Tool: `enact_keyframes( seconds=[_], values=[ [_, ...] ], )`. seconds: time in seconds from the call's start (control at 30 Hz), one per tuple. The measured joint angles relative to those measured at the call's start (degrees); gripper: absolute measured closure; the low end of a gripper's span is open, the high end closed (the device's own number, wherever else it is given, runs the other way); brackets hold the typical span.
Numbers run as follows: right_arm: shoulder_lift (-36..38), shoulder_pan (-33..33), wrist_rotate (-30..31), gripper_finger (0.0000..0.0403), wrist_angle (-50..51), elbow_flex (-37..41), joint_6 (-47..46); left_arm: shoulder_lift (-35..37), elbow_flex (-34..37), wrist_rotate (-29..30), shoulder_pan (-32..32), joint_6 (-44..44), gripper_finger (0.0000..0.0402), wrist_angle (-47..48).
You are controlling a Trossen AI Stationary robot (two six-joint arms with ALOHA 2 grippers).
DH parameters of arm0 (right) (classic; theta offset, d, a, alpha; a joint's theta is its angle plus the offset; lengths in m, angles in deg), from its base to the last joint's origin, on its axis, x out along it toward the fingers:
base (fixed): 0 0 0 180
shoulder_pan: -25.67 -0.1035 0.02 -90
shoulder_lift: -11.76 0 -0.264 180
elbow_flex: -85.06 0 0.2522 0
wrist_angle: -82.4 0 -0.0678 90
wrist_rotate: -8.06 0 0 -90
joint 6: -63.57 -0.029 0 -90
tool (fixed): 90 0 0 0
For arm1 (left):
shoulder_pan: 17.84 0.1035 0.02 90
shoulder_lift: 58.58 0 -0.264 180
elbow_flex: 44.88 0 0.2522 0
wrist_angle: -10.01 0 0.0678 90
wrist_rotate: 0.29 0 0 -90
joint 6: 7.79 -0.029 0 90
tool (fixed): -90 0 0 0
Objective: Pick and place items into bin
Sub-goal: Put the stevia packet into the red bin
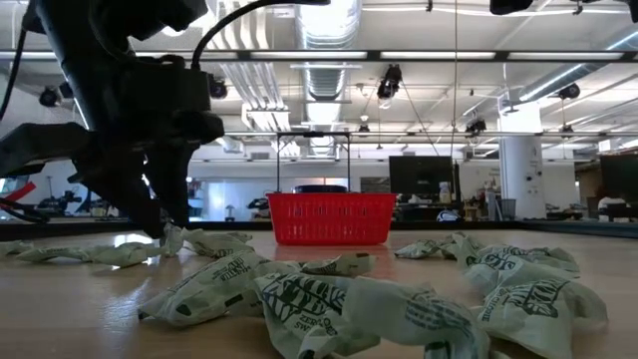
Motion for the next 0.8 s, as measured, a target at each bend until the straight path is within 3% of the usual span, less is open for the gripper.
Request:
enact_keyframes(
  seconds=[0.4, 0.8],
  values=[
    [-0.02, -0.07, 0.02, 0.038, -0.3, 0.07, -0.2, -0.42, 0.0, -0.38, 0.79, -0.3, 0.0286, -0.56],
    [-0.02, -0.07, 0.07, 0.038, -0.33, 0.33, -0.2, -0.83, 0.07, -2.34, 1.4, 0.12, 0.0395, -0.49]
  ],
)
